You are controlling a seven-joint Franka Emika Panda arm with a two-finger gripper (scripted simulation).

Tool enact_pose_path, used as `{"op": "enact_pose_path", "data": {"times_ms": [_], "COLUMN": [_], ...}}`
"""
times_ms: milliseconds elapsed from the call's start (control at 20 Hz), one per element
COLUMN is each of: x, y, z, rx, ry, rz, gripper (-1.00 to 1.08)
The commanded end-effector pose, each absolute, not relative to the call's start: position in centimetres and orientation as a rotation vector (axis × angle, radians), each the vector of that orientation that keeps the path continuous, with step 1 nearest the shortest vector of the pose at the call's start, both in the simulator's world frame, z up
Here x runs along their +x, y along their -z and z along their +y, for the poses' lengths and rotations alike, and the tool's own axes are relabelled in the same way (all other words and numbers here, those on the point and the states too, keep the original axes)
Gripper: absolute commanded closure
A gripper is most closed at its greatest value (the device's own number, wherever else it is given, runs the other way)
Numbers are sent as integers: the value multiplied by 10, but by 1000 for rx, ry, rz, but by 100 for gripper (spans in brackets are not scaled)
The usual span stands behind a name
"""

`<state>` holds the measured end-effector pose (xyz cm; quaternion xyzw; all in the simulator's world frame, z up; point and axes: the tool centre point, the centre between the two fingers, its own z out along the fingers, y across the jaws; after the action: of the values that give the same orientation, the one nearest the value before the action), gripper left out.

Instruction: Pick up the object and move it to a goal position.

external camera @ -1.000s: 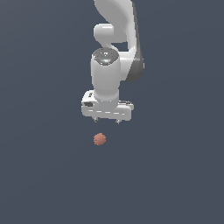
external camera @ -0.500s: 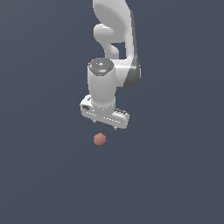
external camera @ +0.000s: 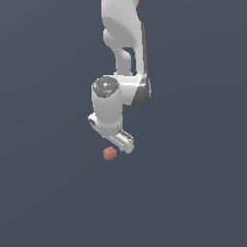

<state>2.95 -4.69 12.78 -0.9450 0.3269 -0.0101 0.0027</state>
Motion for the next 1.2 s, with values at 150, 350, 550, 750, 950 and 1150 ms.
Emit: {"op": "enact_pose_path", "data": {"times_ms": [150,350,550,750,950,1150], "x": [33,34,35,36,36,36], "y": [-111,-102,-95,-91,-89,-87], "z": [-55,-60,-63,-65,-66,-66], "rx": [-2868,-2805,-2756,-2723,-2709,-2712], "ry": [16,9,4,1,0,0], "rz": [1271,1406,1504,1565,1591,1586], "gripper": [-92,-92,-92,-92,-92,-92]}}
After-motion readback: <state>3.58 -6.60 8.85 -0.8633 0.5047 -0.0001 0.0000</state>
